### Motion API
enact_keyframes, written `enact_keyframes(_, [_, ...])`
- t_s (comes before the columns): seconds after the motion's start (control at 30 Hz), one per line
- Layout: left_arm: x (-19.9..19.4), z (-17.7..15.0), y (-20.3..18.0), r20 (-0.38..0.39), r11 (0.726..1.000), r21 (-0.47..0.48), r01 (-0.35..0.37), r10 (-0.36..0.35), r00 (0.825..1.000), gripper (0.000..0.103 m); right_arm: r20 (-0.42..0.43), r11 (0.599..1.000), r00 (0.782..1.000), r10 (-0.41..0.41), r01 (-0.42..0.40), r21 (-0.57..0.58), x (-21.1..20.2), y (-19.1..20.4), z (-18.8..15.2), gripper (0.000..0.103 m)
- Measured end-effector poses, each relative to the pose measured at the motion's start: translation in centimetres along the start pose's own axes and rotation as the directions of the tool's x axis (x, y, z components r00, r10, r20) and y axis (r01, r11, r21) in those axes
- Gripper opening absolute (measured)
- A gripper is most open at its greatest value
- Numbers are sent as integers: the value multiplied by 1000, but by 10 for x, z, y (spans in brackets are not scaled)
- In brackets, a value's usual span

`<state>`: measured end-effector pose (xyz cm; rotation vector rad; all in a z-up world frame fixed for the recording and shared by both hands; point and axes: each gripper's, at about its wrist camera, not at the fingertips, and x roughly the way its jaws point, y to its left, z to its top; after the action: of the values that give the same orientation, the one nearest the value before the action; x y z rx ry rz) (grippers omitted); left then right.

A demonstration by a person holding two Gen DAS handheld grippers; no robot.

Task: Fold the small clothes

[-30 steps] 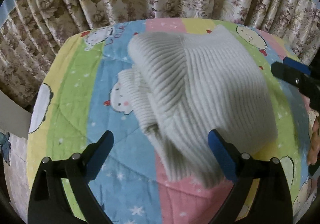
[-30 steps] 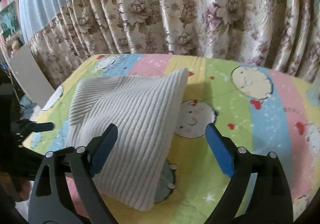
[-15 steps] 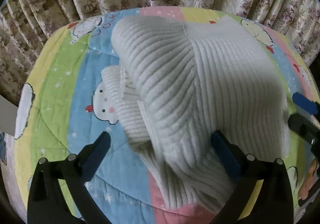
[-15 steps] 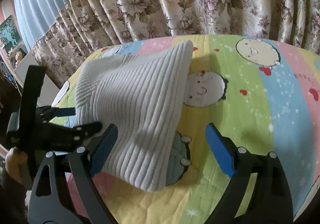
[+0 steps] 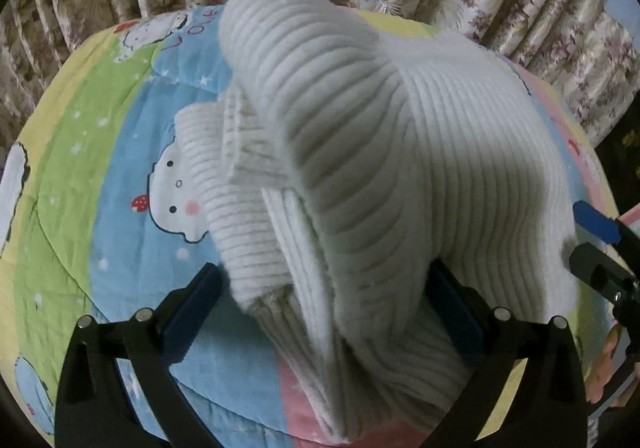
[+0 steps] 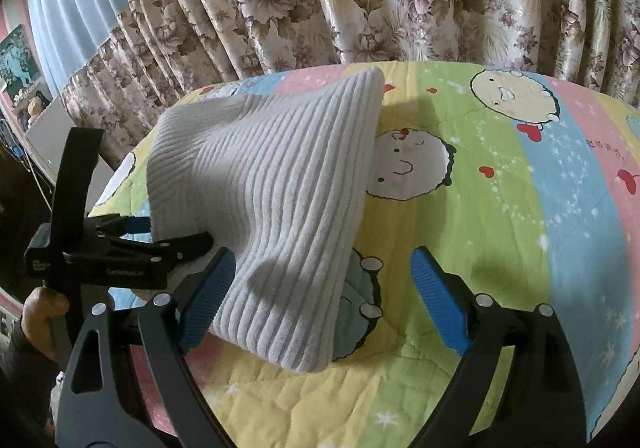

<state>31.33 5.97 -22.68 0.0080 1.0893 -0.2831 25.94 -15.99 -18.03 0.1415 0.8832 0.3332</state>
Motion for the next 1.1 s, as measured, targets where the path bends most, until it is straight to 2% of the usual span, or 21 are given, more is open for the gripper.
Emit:
enact_keyframes(0.13, [1,-1,-3,4,1000,19,-12,12,1000,100,4,1000,1000,-4,5,-16,2,0,3,90])
enact_keyframes(0.23, [-2,-1,-12,19,997,69,-36,35,999,93,2,999,1000,-8,9,-44,7,2,11,90])
enact_keyframes(0.33, [-3,0,-18,22,992,112,-64,62,998,91,-9,996,1000,-17,16,-93,14,8,20,90])
enact_keyframes(0.43, [-3,1,-17,19,991,117,-60,58,998,91,-17,984,998,-52,49,-169,22,17,30,90])
enact_keyframes(0.6, [-2,0,-16,25,993,109,-55,53,998,91,-47,973,996,-74,61,-224,32,24,35,90])
enact_keyframes(0.97, [-4,-1,-16,29,993,106,-57,54,998,91,-79,975,994,-78,59,-213,44,34,50,90])
enact_keyframes(1.1, [-4,-1,-16,29,993,105,-60,58,998,91,-104,985,993,-46,28,-172,60,27,53,96])
